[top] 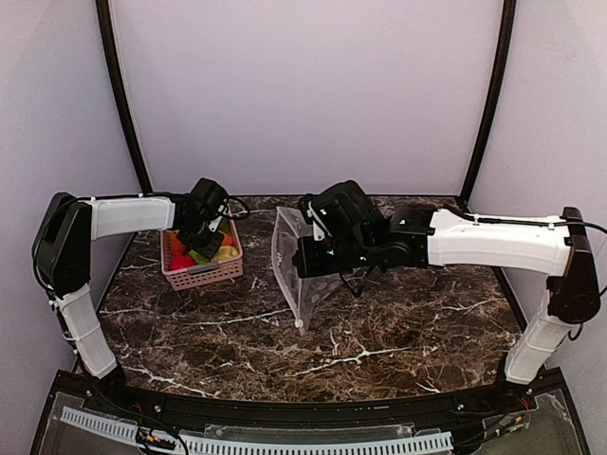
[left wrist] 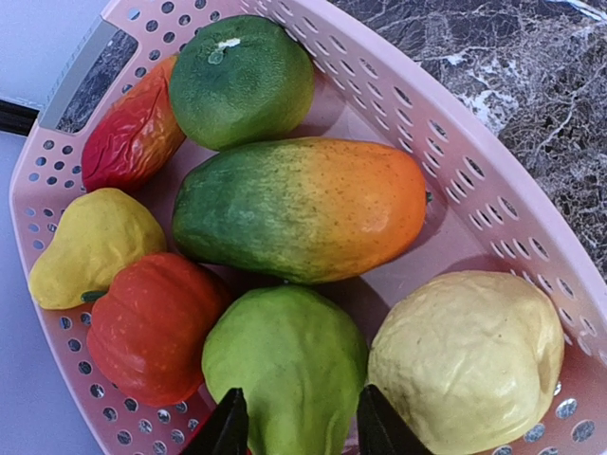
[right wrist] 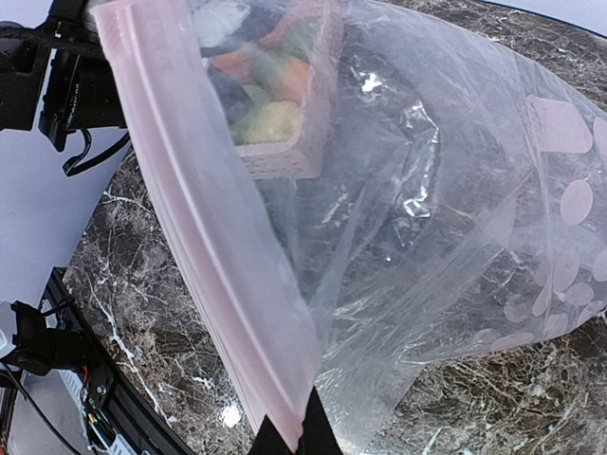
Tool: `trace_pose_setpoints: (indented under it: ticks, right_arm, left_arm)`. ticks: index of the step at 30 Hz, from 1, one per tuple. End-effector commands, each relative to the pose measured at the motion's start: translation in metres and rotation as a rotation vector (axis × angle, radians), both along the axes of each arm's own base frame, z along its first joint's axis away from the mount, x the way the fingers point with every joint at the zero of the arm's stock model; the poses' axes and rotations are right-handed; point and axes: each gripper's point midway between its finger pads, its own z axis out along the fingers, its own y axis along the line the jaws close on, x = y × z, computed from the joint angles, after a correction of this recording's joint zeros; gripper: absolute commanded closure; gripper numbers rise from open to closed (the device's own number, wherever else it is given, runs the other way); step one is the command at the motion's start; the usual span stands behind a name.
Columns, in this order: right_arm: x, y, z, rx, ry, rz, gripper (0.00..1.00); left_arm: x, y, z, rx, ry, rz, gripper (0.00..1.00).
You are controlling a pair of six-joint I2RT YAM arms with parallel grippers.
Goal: Place the food in the zip-top bag and seal the zipper
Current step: Pick up the fake fruit from the bin.
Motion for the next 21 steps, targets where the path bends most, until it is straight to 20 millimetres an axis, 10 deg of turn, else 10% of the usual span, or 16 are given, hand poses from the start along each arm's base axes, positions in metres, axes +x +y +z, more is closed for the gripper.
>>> trace_pose_setpoints:
  ticks: [1, 13, 21]
  right_arm:
    - [0.004, 0.003, 0.011, 0.038, -0.017, -0.007, 1.0]
    - [0.004, 0.003, 0.01, 0.037, -0.014, -0.008, 1.0]
    - [0.004, 0.003, 0.01, 0.037, -0.013, -0.012, 1.0]
  left_arm:
    - [-0.004, -0.001, 0.012, -0.038, 0.017, 0.002, 0.57]
    - [-0.002, 0.012, -0.001, -0.063, 0.069, 0.047, 0.48]
    - [-0.004, 0.013, -0.006, -0.059, 0.085, 0.047, 0.6]
